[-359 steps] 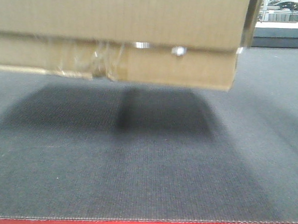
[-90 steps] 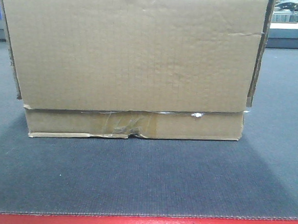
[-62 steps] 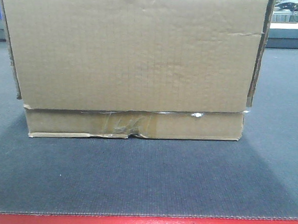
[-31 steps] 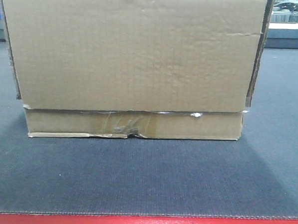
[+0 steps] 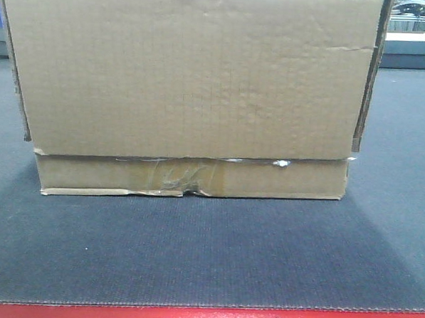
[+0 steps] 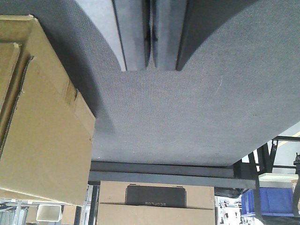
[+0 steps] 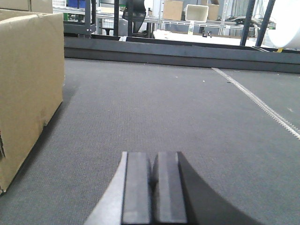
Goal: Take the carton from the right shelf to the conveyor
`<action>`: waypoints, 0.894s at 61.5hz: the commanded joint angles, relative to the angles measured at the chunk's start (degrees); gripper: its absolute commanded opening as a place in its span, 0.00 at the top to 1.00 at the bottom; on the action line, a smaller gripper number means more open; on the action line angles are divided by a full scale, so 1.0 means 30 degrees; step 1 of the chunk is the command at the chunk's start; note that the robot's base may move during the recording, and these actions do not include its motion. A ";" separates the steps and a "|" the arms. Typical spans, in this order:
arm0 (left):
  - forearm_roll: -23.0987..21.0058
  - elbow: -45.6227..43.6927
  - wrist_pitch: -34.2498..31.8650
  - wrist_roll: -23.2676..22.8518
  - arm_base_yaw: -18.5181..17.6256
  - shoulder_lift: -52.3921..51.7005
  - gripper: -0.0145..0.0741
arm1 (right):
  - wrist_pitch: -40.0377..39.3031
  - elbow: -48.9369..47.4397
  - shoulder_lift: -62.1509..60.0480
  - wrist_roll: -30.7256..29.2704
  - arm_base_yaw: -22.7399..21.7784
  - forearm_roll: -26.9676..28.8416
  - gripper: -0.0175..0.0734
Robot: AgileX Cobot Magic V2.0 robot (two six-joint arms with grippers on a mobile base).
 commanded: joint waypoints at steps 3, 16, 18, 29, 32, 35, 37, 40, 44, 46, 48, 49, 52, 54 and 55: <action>-0.0145 -0.0040 -0.0380 0.0105 0.0046 -0.0093 0.82 | -0.0553 -0.0013 -0.0087 -0.0056 -0.0141 -0.0056 0.88; -0.0145 -0.0040 -0.0380 0.0105 0.0046 -0.0093 0.82 | -0.0553 -0.0013 -0.0087 -0.0056 -0.0141 -0.0056 0.88; -0.0145 -0.0040 -0.0380 0.0105 0.0046 -0.0093 0.82 | -0.0553 -0.0013 -0.0087 -0.0056 -0.0141 -0.0056 0.88; -0.0145 -0.0040 -0.0380 0.0105 0.0046 -0.0093 0.82 | -0.0553 -0.0013 -0.0087 -0.0056 -0.0141 -0.0056 0.88; -0.0145 -0.0040 -0.0380 0.0105 0.0046 -0.0093 0.82 | -0.0553 -0.0013 -0.0087 -0.0056 -0.0141 -0.0056 0.88; -0.0145 -0.0040 -0.0380 0.0105 0.0046 -0.0093 0.82 | -0.0553 -0.0013 -0.0087 -0.0056 -0.0141 -0.0056 0.88; -0.0145 -0.0040 -0.0380 0.0105 0.0046 -0.0093 0.82 | -0.0553 -0.0013 -0.0087 -0.0056 -0.0141 -0.0056 0.88; -0.0145 -0.0040 -0.0380 0.0105 0.0046 -0.0093 0.82 | -0.0553 -0.0013 -0.0087 -0.0056 -0.0141 -0.0056 0.88; -0.0145 -0.0040 -0.0380 0.0105 0.0046 -0.0093 0.82 | -0.0553 -0.0013 -0.0087 -0.0056 -0.0141 -0.0056 0.88; -0.0145 -0.0040 -0.0380 0.0105 0.0046 -0.0093 0.82 | -0.0553 -0.0013 -0.0087 -0.0056 -0.0141 -0.0056 0.88; -0.0145 -0.0040 -0.0380 0.0105 0.0046 -0.0093 0.82 | -0.0553 -0.0013 -0.0087 -0.0056 -0.0141 -0.0056 0.88; -0.0145 -0.0040 -0.0380 0.0105 0.0046 -0.0093 0.82 | -0.0553 -0.0013 -0.0087 -0.0056 -0.0141 -0.0056 0.88; -0.0145 -0.0040 -0.0380 0.0105 0.0046 -0.0093 0.82 | -0.0553 -0.0013 -0.0087 -0.0056 -0.0141 -0.0056 0.88; -0.0145 -0.0040 -0.0380 0.0105 0.0046 -0.0093 0.82 | -0.0553 -0.0013 -0.0087 -0.0056 -0.0141 -0.0056 0.88; -0.0145 -0.0040 -0.0380 0.0105 0.0046 -0.0093 0.82 | -0.0553 -0.0013 -0.0087 -0.0056 -0.0141 -0.0056 0.88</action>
